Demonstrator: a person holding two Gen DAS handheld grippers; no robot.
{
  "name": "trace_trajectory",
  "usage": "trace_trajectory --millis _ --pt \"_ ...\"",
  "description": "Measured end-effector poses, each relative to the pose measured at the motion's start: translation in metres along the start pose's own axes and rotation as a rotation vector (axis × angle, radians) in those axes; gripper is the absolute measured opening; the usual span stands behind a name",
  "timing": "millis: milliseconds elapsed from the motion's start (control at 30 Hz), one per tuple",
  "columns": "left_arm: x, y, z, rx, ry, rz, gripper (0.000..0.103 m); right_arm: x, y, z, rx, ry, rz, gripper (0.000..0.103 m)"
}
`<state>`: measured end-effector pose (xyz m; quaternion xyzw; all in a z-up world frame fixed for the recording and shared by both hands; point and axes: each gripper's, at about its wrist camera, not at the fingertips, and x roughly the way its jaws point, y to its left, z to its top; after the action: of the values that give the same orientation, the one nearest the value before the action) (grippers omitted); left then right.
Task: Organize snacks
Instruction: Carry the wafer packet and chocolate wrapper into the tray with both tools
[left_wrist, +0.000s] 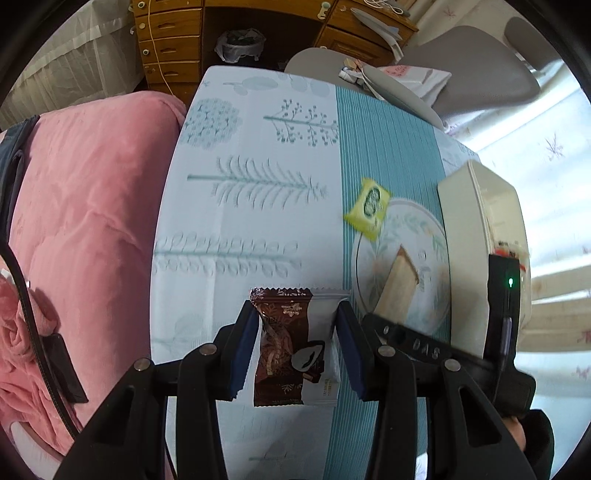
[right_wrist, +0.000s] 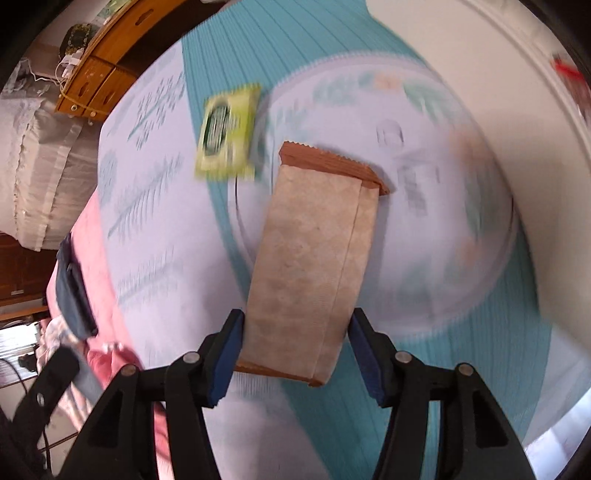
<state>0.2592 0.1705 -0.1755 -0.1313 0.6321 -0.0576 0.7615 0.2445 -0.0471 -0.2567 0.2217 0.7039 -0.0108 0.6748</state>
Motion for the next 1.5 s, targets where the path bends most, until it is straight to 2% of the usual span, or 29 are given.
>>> trace_trajectory --millis 267,500,733,867,1067,1500 --pt "-0.017 -0.001 -0.041 0.024 0.026 -0.004 0.042 -0.013 -0.002 -0.063 -0.02 0.073 0.045 0.056" --pt "-0.031 -0.008 -0.063 0.047 0.026 -0.006 0.042 -0.04 -0.004 -0.089 -0.084 0.066 0.089 0.055" --pt "-0.045 -0.028 -0.078 0.025 -0.003 -0.013 0.042 -0.072 -0.02 -0.109 -0.18 0.061 0.13 0.055" --pt "-0.051 -0.046 -0.086 -0.007 -0.023 -0.024 0.042 -0.092 -0.023 -0.113 -0.272 0.055 0.151 0.055" --pt "-0.056 -0.08 -0.099 -0.059 -0.067 -0.037 0.042 -0.127 -0.035 -0.109 -0.405 -0.007 0.16 0.055" --pt "-0.049 -0.173 -0.11 -0.096 -0.153 -0.094 0.042 -0.188 -0.091 -0.082 -0.601 -0.125 0.105 0.055"
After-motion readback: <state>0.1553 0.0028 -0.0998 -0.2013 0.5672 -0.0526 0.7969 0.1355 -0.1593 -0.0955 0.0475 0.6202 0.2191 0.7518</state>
